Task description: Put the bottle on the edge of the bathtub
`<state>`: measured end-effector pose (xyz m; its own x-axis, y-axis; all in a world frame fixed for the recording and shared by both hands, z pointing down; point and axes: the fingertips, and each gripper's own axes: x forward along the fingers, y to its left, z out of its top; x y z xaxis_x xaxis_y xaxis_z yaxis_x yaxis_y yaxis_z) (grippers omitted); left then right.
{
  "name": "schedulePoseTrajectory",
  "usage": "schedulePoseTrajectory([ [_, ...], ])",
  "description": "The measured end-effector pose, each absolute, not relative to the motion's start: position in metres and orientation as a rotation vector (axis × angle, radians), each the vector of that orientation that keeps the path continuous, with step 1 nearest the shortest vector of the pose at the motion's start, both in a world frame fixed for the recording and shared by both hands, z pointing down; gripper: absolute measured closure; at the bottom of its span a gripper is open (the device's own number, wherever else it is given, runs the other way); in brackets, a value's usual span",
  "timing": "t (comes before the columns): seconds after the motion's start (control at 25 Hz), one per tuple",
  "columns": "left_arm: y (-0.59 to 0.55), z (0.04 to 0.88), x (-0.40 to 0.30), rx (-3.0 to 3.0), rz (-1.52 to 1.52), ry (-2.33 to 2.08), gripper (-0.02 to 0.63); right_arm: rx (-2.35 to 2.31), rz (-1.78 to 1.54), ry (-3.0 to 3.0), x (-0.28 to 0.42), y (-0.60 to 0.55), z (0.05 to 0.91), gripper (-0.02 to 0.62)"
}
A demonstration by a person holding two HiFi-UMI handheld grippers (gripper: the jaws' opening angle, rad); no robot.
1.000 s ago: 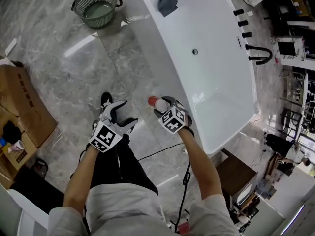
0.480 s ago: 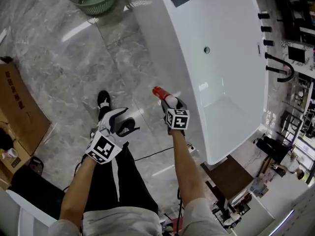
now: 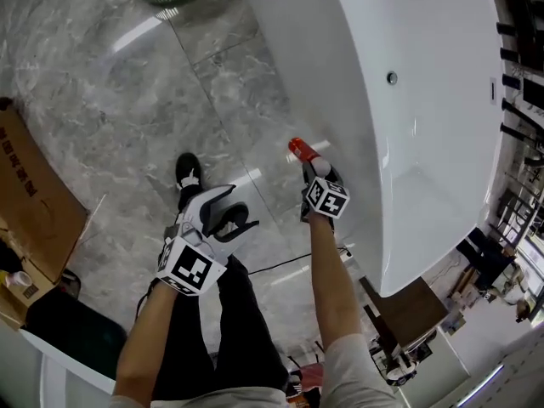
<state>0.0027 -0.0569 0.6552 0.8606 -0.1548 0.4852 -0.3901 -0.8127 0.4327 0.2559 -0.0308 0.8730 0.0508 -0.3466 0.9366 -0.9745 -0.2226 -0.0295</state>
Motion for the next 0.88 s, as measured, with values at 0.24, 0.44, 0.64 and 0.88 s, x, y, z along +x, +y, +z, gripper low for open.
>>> schedulePoseTrajectory([
  [0.24,-0.058,0.707,-0.005,2.481,0.612,-0.404,0.232,1.611,1.16,-1.344,0.259,-0.033,0.943,0.316],
  [0.44,-0.057,0.737,-0.01,2.434,0.604,-0.437,0.232,1.594,1.152,-1.33,0.254,-0.033,0.995,0.316],
  [0.64,-0.043,0.753,-0.012,2.403,0.613,-0.426,0.232,1.543,1.101,-1.336,0.248,-0.032,1.026,0.316],
  [0.88,-0.03,0.759,-0.014,2.366,0.634,-0.436,0.232,1.525,1.101,-1.355,0.25,-0.031,1.024,0.316],
])
